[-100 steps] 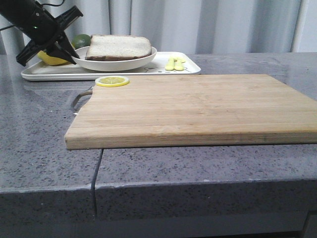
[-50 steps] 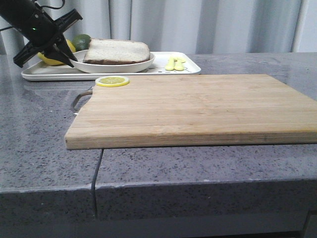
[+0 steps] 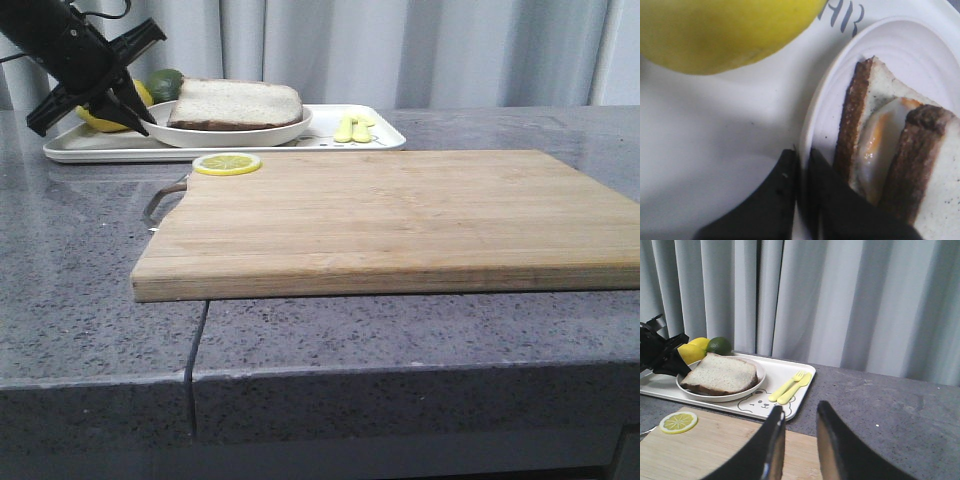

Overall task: Place bread and move sandwich to tray
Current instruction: 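Lower the plate onto the tray and open the left gripper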

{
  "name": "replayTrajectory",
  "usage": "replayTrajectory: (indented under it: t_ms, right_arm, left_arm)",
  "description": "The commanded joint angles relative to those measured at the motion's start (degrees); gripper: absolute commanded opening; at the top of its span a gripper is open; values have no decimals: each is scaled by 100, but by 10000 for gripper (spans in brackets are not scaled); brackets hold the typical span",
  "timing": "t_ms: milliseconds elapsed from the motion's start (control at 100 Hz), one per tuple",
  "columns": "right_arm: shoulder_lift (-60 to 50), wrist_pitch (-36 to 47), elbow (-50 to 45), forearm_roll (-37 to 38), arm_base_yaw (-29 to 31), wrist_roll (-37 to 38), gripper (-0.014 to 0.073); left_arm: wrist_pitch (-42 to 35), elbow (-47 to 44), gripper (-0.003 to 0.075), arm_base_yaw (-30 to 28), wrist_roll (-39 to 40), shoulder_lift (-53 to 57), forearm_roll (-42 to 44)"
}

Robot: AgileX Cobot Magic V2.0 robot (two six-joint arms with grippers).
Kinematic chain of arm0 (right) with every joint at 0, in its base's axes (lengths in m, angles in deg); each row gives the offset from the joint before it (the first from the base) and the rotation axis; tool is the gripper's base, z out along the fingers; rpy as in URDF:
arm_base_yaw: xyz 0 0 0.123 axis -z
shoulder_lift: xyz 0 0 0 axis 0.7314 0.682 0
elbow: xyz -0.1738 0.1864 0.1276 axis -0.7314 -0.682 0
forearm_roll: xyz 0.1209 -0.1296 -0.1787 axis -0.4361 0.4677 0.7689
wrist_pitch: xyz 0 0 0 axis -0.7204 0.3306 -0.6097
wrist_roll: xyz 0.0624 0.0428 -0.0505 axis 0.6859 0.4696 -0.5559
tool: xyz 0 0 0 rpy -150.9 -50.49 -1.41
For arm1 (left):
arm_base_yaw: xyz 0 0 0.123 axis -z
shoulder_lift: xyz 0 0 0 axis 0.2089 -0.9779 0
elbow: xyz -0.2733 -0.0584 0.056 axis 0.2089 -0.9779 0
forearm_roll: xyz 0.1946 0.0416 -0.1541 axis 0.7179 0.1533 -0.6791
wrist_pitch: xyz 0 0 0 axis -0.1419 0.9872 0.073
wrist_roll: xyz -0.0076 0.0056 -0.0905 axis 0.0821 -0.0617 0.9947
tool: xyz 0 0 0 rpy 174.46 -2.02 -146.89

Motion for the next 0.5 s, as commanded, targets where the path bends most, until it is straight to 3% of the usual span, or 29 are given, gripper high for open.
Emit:
replayTrajectory:
  t_ms: [0, 80, 280, 490]
  right_arm:
    - [-8, 345, 172, 16, 23, -42, 187]
    - [-8, 351, 172, 16, 23, -42, 187]
    - [-8, 396, 172, 16, 23, -42, 187]
    - [-8, 418, 172, 16, 23, -42, 187]
  left_arm:
    - [-214, 219, -11, 52, 94, 409, -317]
    - [-201, 219, 32, 52, 94, 409, -317]
    - [-141, 219, 242, 52, 94, 409, -317]
    - [-96, 219, 289, 52, 94, 409, -327]
